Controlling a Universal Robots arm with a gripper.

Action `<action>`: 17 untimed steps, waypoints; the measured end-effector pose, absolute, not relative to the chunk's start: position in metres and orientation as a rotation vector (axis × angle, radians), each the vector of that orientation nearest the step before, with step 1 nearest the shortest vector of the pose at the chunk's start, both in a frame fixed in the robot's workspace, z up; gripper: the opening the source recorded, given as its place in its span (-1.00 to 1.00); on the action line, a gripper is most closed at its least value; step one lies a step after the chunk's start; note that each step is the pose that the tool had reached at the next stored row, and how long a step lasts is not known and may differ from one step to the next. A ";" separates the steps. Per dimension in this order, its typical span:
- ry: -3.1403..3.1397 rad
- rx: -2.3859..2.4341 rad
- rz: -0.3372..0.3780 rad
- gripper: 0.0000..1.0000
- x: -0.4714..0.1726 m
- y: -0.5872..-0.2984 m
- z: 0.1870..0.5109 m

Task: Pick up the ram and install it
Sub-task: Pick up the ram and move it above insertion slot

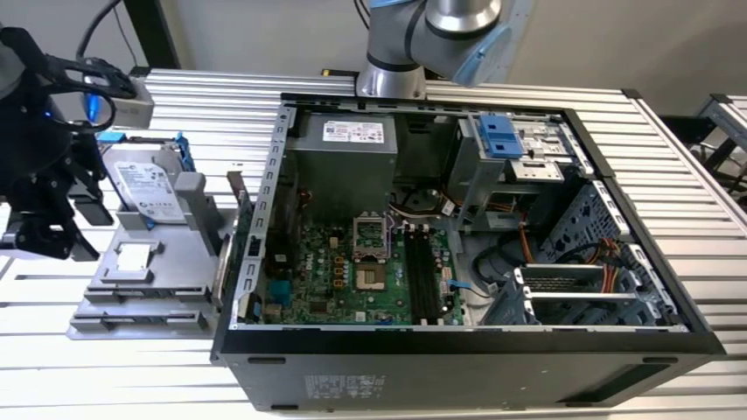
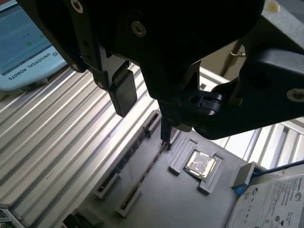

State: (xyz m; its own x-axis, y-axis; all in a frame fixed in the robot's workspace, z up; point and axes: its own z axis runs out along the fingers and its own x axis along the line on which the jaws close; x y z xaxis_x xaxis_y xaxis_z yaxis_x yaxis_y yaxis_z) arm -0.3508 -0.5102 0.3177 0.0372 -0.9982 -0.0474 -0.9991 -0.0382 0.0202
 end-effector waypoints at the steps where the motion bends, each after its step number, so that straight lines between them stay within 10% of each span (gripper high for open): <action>1: 2.167 -2.249 0.075 1.00 -0.351 -0.510 0.316; 17: 2.178 -2.237 0.075 1.00 -0.348 -0.512 0.288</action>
State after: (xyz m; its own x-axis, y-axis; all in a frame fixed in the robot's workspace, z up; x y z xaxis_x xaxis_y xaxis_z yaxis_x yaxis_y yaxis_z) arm -0.3480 -0.5119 0.2880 0.0266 -0.9985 -0.0471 -0.9994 -0.0276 0.0201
